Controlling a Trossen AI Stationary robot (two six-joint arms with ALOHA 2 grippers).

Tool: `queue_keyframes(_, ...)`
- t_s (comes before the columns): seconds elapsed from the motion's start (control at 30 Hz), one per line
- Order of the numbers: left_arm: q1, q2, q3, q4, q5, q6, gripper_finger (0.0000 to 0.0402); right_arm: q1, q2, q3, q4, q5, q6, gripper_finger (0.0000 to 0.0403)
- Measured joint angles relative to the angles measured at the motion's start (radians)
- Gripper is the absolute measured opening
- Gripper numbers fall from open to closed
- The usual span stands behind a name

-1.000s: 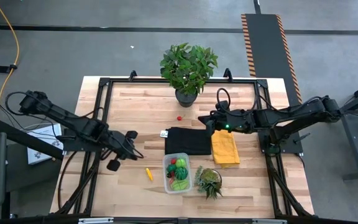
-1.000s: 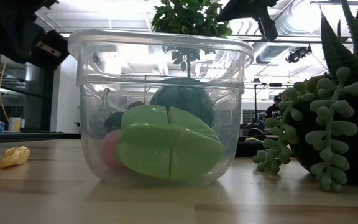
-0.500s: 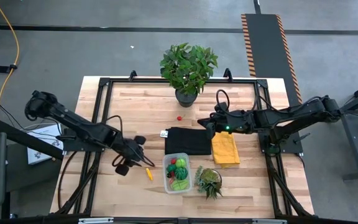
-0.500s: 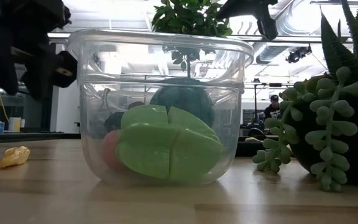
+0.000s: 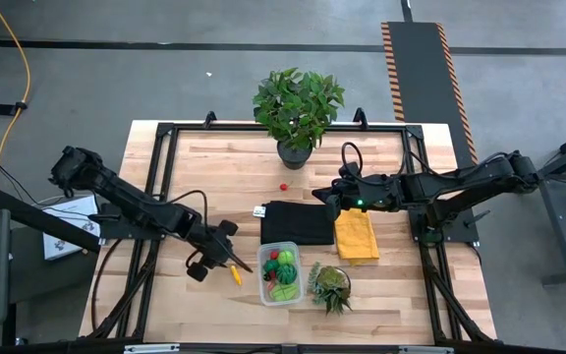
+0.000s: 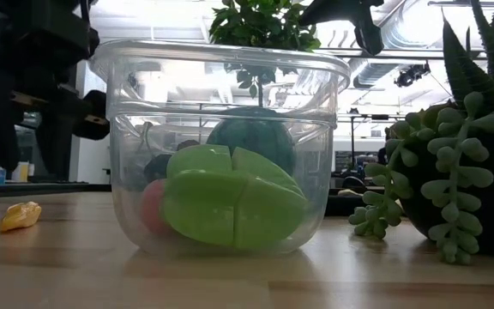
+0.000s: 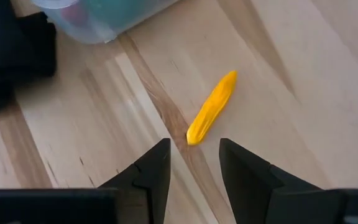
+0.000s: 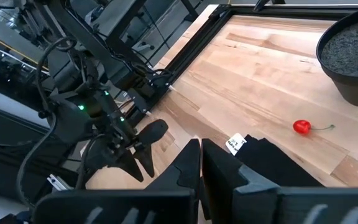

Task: Pick and placing Produce into tupperware
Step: Put the yellow chili into the bin

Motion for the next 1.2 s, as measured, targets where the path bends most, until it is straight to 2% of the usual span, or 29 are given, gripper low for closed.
queue_keyframes(0.2, 0.000, 0.031, 0.000, 0.022, 0.052, 0.026, 0.0125, 0.000, 0.000, 0.000, -0.002, -0.002, 0.000, 0.0006)
queue_keyframes(0.43, 0.000, 0.038, 0.000, 0.050, 0.051, 0.025, 0.0127, 0.000, 0.000, 0.000, -0.007, -0.003, -0.002, 0.0006)
queue_keyframes(0.67, 0.000, 0.038, 0.000, 0.099, 0.058, 0.024, 0.0183, 0.000, 0.000, 0.000, -0.008, -0.003, 0.000, 0.0006)
queue_keyframes(0.77, -0.001, 0.038, 0.000, 0.099, 0.073, 0.047, 0.0195, 0.000, 0.000, 0.000, -0.008, -0.003, 0.000, 0.0006)
queue_keyframes(0.97, -0.002, 0.049, 0.000, 0.106, 0.067, 0.132, 0.0180, 0.000, 0.000, 0.000, -0.008, -0.003, 0.000, 0.0006)
queue_keyframes(1.2, -0.002, 0.091, 0.000, 0.127, 0.071, 0.140, 0.0153, 0.000, 0.000, 0.000, -0.009, -0.003, 0.008, 0.0006)
